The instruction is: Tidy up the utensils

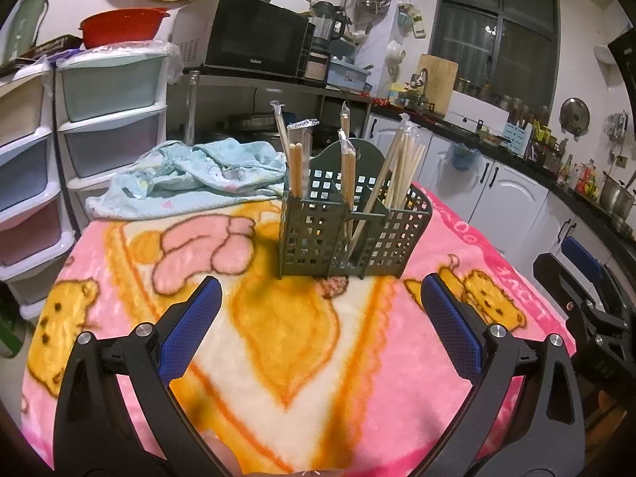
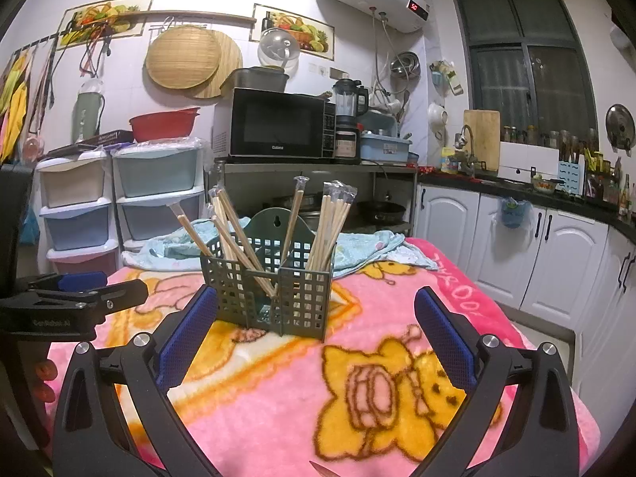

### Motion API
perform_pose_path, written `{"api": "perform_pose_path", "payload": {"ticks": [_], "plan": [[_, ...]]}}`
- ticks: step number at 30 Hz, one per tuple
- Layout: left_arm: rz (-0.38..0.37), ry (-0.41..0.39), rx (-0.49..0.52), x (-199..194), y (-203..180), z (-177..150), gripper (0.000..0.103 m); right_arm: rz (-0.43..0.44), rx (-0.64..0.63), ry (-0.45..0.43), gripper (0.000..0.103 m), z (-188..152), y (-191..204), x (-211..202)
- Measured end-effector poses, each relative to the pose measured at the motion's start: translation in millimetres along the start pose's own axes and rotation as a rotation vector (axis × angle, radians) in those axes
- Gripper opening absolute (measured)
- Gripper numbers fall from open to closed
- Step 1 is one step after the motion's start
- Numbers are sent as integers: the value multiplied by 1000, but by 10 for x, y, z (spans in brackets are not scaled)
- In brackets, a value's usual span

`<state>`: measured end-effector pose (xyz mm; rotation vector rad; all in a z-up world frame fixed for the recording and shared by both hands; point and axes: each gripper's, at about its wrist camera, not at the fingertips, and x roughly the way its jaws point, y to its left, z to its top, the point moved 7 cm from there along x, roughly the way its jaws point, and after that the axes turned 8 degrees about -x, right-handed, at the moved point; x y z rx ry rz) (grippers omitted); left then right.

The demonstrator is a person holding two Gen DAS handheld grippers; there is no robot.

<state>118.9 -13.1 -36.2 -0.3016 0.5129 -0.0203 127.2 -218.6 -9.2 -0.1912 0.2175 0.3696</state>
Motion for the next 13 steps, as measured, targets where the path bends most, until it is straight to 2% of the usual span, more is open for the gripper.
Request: {"api": "perform_pose_path", "payload": {"ticks": [8,11,13], "plan": [[11,16,-16,58,44,3,92,-7,5,3,96,4,-34,-1],[75,62,-29,234,261,43,92,-34,39,25,96,-11,-230,52],[135,96,-49,381,489,121,92,-60,53,113,96,-100,-448,218]]}}
